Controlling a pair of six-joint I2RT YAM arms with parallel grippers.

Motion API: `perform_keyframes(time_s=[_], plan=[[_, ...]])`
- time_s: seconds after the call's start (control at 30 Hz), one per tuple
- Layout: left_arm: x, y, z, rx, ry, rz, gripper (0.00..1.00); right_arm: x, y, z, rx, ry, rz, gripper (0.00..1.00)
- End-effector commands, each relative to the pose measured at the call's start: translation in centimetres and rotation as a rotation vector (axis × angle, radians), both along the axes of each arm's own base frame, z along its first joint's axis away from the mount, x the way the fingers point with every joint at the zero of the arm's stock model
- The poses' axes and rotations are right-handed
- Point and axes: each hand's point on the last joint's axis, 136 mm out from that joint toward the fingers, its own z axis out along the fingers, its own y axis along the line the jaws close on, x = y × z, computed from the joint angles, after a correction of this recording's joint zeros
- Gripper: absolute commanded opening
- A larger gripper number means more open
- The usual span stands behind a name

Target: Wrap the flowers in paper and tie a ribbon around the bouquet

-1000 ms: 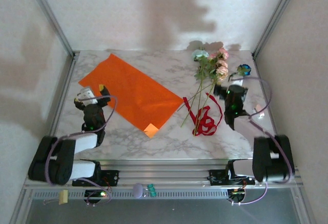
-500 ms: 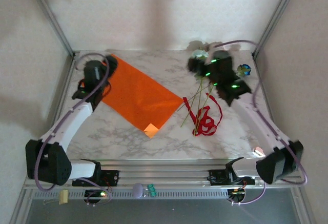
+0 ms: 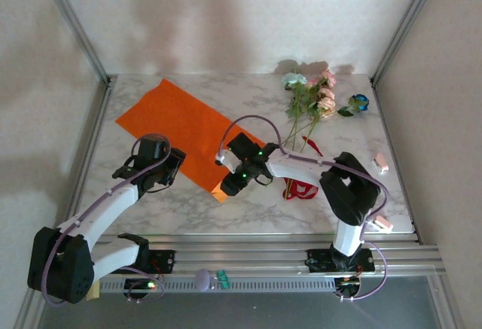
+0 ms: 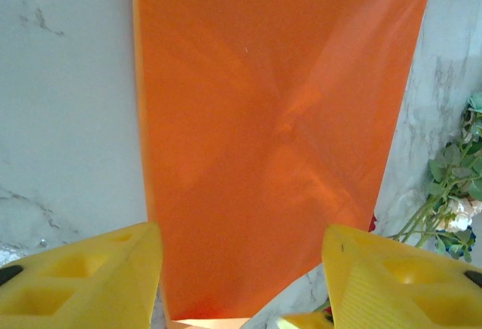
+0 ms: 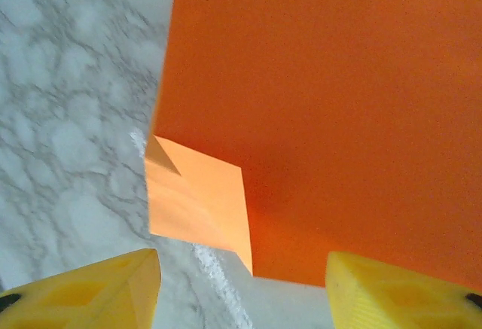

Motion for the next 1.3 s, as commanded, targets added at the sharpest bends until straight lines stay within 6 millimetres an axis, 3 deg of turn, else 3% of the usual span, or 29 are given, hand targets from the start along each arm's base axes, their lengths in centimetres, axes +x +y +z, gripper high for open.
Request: perform_keyframes(time_s=[0.0, 0.23, 0.4, 0.63, 0.87, 1.03, 1.13, 1.27], plan=[[-1.1, -0.2, -0.4, -0.022, 0.033, 0.003, 0.58, -0.2, 2.2, 0.4, 0.05, -0.002, 0.081, 0.61], [-1.5, -0.2, -0.5, -0.014, 0.042, -0.008, 0.59, -1.1, 3.7, -0.6, 0.079, 0.088, 0.109, 0.6], [-1.5, -0.2, -0.5, -0.012, 0.041, -0.016, 0.59, -1.2, 4.4, -1.5, 0.048, 0.148, 0.126, 0.46], [-1.5, -0.2, -0.2, -0.011, 0.038, -0.022, 0.59, -1.9, 4.7, -0.9, 0.058, 0.178, 0.142, 0.38], [-1.6, -0.3, -0.3, -0.011, 0.04, -0.026, 0.59, -2.8, 4.3, -0.3, 0.051, 0.168, 0.164, 0.36], [-1.6, -0.3, -0.4, -0.018, 0.041, -0.025, 0.59, -3.0, 3.9, -1.1, 0.02, 0.163, 0.16, 0.21], [-1.6, -0.4, -0.2, -0.018, 0.038, -0.025, 0.59, -2.5, 4.3, -0.1, 0.032, 0.13, 0.15, 0.0], [-1.6, 0.0, 0.3, -0.006, 0.029, -0.008, 0.57, -0.5, 5.1, 3.8, 0.118, 0.049, 0.041, 0.0]])
